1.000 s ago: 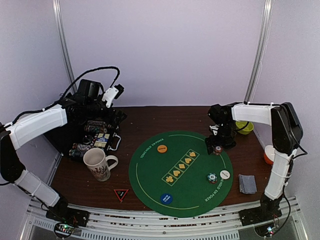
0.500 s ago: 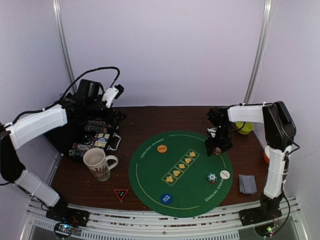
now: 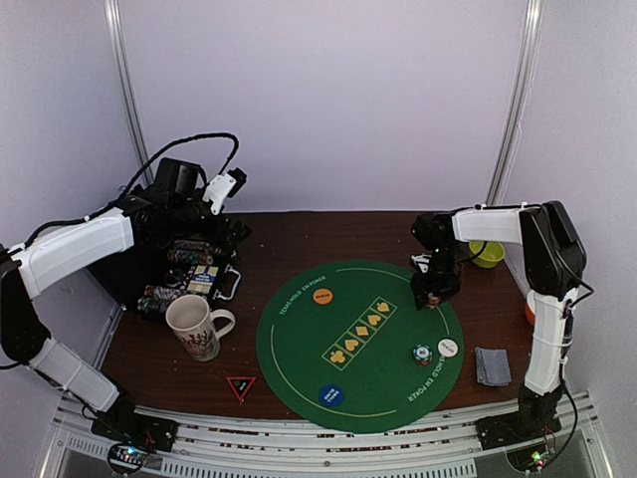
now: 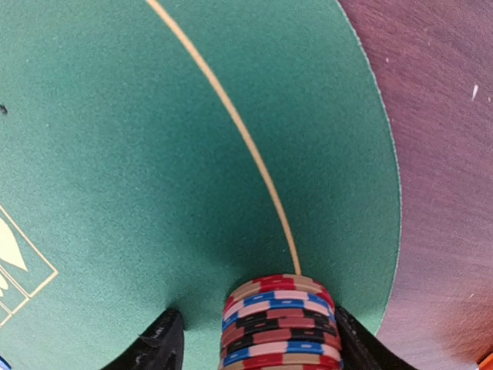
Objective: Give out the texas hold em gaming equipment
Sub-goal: Pick up the pile of poker chips from the poker table mat, then place the poker chips pile in the big blind area, then move the pile of poker chips to the small blind area.
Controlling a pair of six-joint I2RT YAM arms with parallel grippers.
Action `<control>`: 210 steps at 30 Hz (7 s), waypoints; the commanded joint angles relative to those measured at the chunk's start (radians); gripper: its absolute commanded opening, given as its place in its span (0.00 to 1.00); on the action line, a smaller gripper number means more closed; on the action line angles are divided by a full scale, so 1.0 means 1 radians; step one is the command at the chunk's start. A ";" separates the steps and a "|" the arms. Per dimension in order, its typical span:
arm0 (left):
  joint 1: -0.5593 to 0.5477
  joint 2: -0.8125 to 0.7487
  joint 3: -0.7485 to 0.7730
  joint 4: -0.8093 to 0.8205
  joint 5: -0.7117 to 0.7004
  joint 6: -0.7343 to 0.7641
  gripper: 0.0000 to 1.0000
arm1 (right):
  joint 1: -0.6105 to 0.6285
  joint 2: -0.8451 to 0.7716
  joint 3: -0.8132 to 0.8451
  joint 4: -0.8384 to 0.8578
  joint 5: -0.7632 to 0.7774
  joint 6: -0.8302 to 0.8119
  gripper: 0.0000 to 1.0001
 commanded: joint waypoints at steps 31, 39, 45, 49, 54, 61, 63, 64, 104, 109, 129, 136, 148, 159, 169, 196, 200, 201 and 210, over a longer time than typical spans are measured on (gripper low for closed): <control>0.004 -0.028 -0.011 0.020 -0.023 0.024 0.98 | 0.060 0.013 0.189 -0.121 0.080 0.015 0.00; 0.005 -0.027 -0.009 0.022 -0.024 0.020 0.98 | 0.218 0.199 0.531 -0.152 0.050 0.060 0.00; 0.006 -0.035 -0.014 0.023 -0.021 0.019 0.98 | 0.298 0.404 0.819 -0.219 0.053 0.068 0.00; 0.005 -0.038 -0.026 0.031 -0.017 0.021 0.98 | 0.317 0.485 0.867 -0.217 0.058 0.065 0.00; 0.007 -0.031 -0.026 0.039 -0.010 0.021 0.98 | 0.348 0.568 0.944 -0.251 0.060 0.044 0.00; 0.006 -0.029 -0.026 0.041 -0.009 0.021 0.98 | 0.358 0.618 0.961 -0.251 0.068 0.037 0.00; 0.006 -0.028 -0.026 0.041 -0.007 0.021 0.98 | 0.358 0.623 0.961 -0.235 0.075 0.033 0.00; 0.006 -0.028 -0.025 0.043 -0.007 0.021 0.98 | 0.358 0.630 0.965 -0.225 0.077 0.033 0.00; 0.005 -0.033 -0.021 0.040 0.005 0.018 0.98 | 0.363 0.377 1.011 -0.074 0.059 0.031 1.00; 0.006 -0.045 -0.023 0.034 -0.001 0.017 0.98 | 0.368 0.206 0.981 -0.122 0.118 -0.004 1.00; 0.005 -0.079 -0.052 0.043 0.008 0.021 0.98 | 0.384 -0.399 -0.269 -0.053 0.048 0.437 1.00; 0.006 -0.082 -0.060 0.044 -0.002 0.024 0.98 | 0.391 -0.356 -0.378 0.033 0.019 0.461 0.88; 0.006 -0.069 -0.058 0.045 -0.002 0.028 0.98 | 0.418 -0.311 -0.450 0.057 0.022 0.472 0.58; 0.006 -0.068 -0.059 0.048 0.001 0.028 0.98 | 0.445 -0.307 -0.489 0.062 0.020 0.480 0.47; 0.006 -0.075 -0.062 0.048 -0.001 0.031 0.98 | 0.472 -0.290 -0.503 0.051 0.029 0.477 0.52; 0.006 -0.187 -0.095 0.063 -0.005 0.031 0.98 | 0.864 -0.111 -0.240 0.071 -0.115 0.507 0.11; 0.006 -0.230 -0.104 0.063 -0.006 0.032 0.98 | 0.922 -0.031 -0.112 0.045 -0.111 0.493 0.11; 0.006 -0.242 -0.106 0.063 -0.005 0.031 0.98 | 0.930 -0.019 -0.094 0.037 -0.109 0.492 0.11; 0.007 -0.321 -0.133 0.076 -0.014 0.041 0.98 | 0.974 0.031 -0.039 -0.010 -0.094 0.485 0.11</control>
